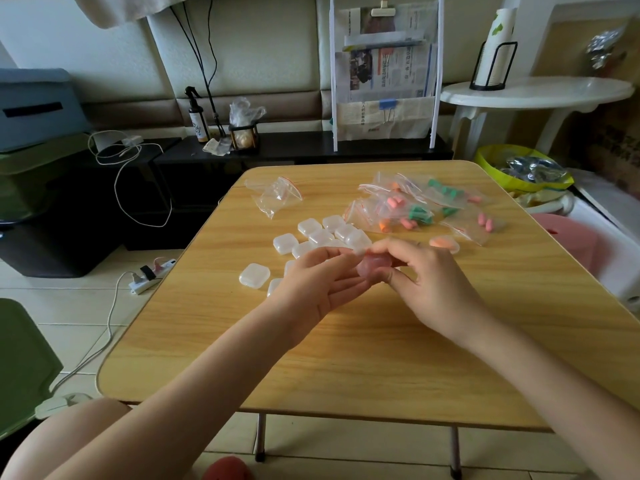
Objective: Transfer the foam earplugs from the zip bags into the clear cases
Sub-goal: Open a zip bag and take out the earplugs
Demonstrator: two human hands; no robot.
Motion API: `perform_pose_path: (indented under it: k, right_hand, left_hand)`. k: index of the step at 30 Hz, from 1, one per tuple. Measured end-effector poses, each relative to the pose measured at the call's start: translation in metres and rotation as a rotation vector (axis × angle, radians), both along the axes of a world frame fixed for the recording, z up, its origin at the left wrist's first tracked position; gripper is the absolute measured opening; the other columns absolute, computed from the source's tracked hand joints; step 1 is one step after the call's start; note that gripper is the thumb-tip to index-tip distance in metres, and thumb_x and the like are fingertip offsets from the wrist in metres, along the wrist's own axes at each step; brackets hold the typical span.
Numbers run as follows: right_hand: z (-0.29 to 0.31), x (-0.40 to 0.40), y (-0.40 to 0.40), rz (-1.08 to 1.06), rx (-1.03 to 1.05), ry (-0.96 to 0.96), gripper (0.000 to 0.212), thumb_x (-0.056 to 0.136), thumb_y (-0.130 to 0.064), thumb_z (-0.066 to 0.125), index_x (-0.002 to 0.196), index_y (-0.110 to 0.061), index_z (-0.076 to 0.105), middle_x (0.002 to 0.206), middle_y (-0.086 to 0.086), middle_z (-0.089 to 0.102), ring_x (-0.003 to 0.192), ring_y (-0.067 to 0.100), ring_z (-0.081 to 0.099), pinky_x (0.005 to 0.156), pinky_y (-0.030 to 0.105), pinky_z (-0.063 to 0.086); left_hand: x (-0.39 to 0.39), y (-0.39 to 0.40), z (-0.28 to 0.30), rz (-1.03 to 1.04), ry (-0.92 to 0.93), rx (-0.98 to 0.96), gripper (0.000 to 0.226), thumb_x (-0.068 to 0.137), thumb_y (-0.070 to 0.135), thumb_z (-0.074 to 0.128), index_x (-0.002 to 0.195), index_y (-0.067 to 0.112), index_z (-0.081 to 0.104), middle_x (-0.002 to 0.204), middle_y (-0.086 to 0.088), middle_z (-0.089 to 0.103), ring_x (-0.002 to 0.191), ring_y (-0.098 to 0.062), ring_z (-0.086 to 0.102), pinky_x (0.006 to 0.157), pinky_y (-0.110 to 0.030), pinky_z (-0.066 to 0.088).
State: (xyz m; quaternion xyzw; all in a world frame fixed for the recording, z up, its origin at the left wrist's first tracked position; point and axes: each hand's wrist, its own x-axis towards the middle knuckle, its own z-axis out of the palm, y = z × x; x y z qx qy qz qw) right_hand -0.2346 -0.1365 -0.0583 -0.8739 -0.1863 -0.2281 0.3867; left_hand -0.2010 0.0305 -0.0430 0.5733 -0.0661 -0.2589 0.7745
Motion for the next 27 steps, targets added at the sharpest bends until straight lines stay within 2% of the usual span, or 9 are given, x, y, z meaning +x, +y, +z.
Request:
perform_pose_path:
  k: [3,7,12,16,18,19,21,23,27]
  right_hand:
    - [0.0,0.0,0.001,0.012,-0.036,0.004,0.025,0.085,-0.012,0.069,0.108,-0.02,0.068,0.095,-0.009,0.072,0.093,-0.003,0.063,0.084,0.016,0.047]
    - [0.005,-0.002,0.001,0.102,-0.004,0.21,0.037,0.086,-0.025,0.066,0.12,-0.038,0.061,0.117,-0.022,0.062,0.112,-0.011,0.053,0.094,0.007,0.038]
    - [0.017,0.002,-0.013,0.0,-0.1,0.172,0.032,0.083,-0.013,0.069,0.107,-0.035,0.068,0.108,-0.023,0.063,0.104,-0.018,0.052,0.09,0.0,0.033]
    - [0.023,0.009,-0.051,-0.257,-0.134,0.167,0.027,0.082,-0.014,0.072,0.094,-0.035,0.061,0.105,-0.019,0.063,0.102,-0.002,0.057,0.099,0.029,0.04]
    - [0.025,0.009,-0.069,-0.277,-0.229,0.329,0.025,0.08,-0.016,0.072,0.089,-0.034,0.057,0.098,-0.021,0.063,0.098,-0.003,0.057,0.111,0.049,0.027]
    - [0.026,0.007,-0.074,-0.26,-0.276,0.425,0.026,0.079,-0.014,0.072,0.088,-0.033,0.057,0.097,-0.017,0.064,0.098,-0.002,0.057,0.115,0.051,0.021]
    - [0.025,0.003,-0.077,-0.248,-0.332,0.537,0.03,0.076,-0.007,0.074,0.084,-0.03,0.057,0.097,-0.008,0.065,0.099,0.008,0.059,0.11,0.041,0.028]
    - [0.023,0.002,-0.075,-0.28,-0.368,0.536,0.032,0.073,-0.006,0.076,0.081,-0.03,0.057,0.096,-0.006,0.063,0.096,0.013,0.06,0.094,0.035,0.043]
    - [0.022,0.006,-0.073,-0.314,-0.387,0.55,0.024,0.074,-0.016,0.08,0.085,-0.027,0.062,0.107,-0.003,0.062,0.108,0.016,0.057,0.092,0.031,0.036]
  left_hand:
    - [-0.002,0.001,0.001,-0.024,-0.031,0.028,0.04,0.085,0.012,0.068,0.118,-0.004,0.051,0.104,-0.018,0.07,0.095,-0.023,0.069,0.085,-0.026,0.055]
    - [0.0,0.002,-0.003,0.034,-0.21,0.274,0.054,0.072,0.02,0.082,0.116,0.012,0.051,0.1,-0.005,0.074,0.098,-0.019,0.069,0.093,-0.033,0.05]
    - [-0.004,-0.003,-0.004,0.046,-0.178,0.222,0.044,0.082,0.021,0.074,0.116,0.007,0.05,0.103,-0.011,0.071,0.093,-0.02,0.071,0.086,-0.032,0.056]
    - [-0.004,-0.002,-0.004,0.062,-0.279,0.297,0.031,0.087,0.016,0.067,0.112,0.006,0.053,0.1,-0.01,0.07,0.091,-0.019,0.071,0.081,-0.031,0.058]
    - [-0.003,-0.002,-0.005,0.077,-0.287,0.318,0.024,0.088,0.01,0.066,0.108,0.005,0.055,0.1,-0.011,0.069,0.086,-0.019,0.071,0.077,-0.03,0.059]
    - [-0.004,-0.002,-0.005,0.086,-0.298,0.333,0.021,0.088,0.008,0.065,0.106,0.004,0.056,0.1,-0.012,0.069,0.081,-0.017,0.071,0.073,-0.028,0.059]
    - [-0.004,-0.003,-0.005,0.1,-0.356,0.377,0.014,0.087,0.004,0.064,0.1,0.003,0.058,0.098,-0.012,0.068,0.068,-0.011,0.067,0.064,-0.024,0.057]
    - [-0.003,-0.003,-0.006,0.116,-0.444,0.435,0.009,0.086,0.002,0.064,0.094,0.005,0.06,0.092,-0.007,0.067,0.061,-0.006,0.063,0.057,-0.02,0.054]
    - [-0.002,0.0,-0.008,0.167,-0.705,0.632,0.009,0.085,0.007,0.065,0.088,0.014,0.061,0.084,0.01,0.065,0.063,-0.004,0.057,0.059,-0.021,0.052]
